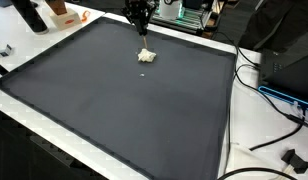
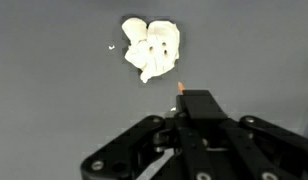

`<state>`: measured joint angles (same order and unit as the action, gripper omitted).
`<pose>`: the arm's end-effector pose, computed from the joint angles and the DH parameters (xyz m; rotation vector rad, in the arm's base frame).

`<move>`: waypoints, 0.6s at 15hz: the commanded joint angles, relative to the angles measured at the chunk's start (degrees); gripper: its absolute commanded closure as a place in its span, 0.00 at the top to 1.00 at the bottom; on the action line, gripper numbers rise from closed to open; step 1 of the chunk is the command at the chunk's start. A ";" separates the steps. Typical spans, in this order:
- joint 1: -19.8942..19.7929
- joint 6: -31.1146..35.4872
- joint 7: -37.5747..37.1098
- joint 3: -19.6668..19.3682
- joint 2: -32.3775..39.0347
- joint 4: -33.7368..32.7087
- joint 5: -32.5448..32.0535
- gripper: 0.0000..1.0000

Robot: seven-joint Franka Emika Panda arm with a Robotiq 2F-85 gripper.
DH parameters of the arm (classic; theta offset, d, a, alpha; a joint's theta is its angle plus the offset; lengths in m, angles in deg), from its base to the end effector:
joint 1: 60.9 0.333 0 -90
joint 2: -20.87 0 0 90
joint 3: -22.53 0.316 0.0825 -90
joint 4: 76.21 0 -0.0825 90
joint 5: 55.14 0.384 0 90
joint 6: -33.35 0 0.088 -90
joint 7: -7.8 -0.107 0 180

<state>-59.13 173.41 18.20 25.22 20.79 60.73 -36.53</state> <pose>0.4972 0.0392 0.3234 -2.9283 -0.0223 -0.0975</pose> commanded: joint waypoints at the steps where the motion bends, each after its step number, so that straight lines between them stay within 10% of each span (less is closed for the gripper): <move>1: 0.95 0.04 -5.05 0.56 -4.23 3.06 -7.59 0.03; 9: 2.27 -0.16 -7.66 1.46 -5.74 2.52 -14.04 0.13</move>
<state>-57.12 173.38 10.61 26.94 15.05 63.34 -50.51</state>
